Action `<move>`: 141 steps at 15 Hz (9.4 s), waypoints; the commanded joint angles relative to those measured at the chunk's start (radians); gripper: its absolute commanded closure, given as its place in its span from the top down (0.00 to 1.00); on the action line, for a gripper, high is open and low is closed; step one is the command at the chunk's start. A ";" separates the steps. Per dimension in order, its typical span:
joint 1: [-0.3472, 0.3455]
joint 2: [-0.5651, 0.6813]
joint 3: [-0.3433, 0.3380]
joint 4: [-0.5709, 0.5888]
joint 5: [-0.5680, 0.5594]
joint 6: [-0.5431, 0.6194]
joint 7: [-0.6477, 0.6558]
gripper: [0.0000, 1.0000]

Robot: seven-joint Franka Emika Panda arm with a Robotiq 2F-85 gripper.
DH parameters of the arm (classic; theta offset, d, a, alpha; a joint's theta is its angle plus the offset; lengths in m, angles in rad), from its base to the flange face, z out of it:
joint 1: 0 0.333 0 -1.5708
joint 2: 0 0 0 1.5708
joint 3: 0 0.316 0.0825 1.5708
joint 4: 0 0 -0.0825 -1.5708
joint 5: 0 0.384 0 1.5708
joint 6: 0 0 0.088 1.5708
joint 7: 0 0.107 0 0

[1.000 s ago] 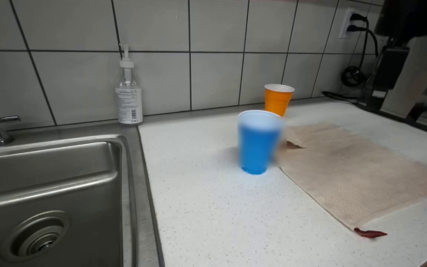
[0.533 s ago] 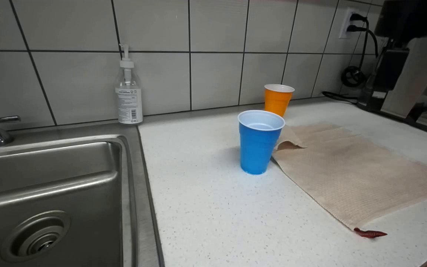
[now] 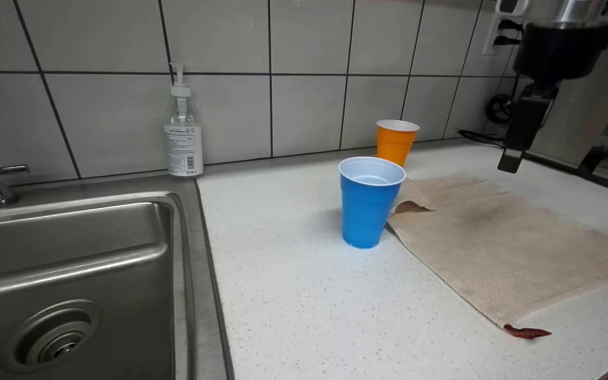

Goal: Fold the towel

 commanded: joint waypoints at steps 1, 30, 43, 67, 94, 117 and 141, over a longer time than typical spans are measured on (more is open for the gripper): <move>0.003 0.067 0.024 0.022 -0.073 0.043 0.105 1.00; 0.115 0.450 -0.057 0.298 -0.351 0.144 0.333 1.00; 0.127 0.456 -0.067 0.295 -0.360 0.184 0.328 0.66; 0.076 0.348 -0.070 0.250 -0.210 0.187 0.195 0.01; -0.040 0.034 -0.082 -0.008 -0.278 0.008 0.195 0.01; -0.156 -0.159 -0.116 -0.195 -0.450 0.015 0.180 0.01; -0.176 -0.171 -0.126 -0.350 -0.701 0.010 0.214 0.29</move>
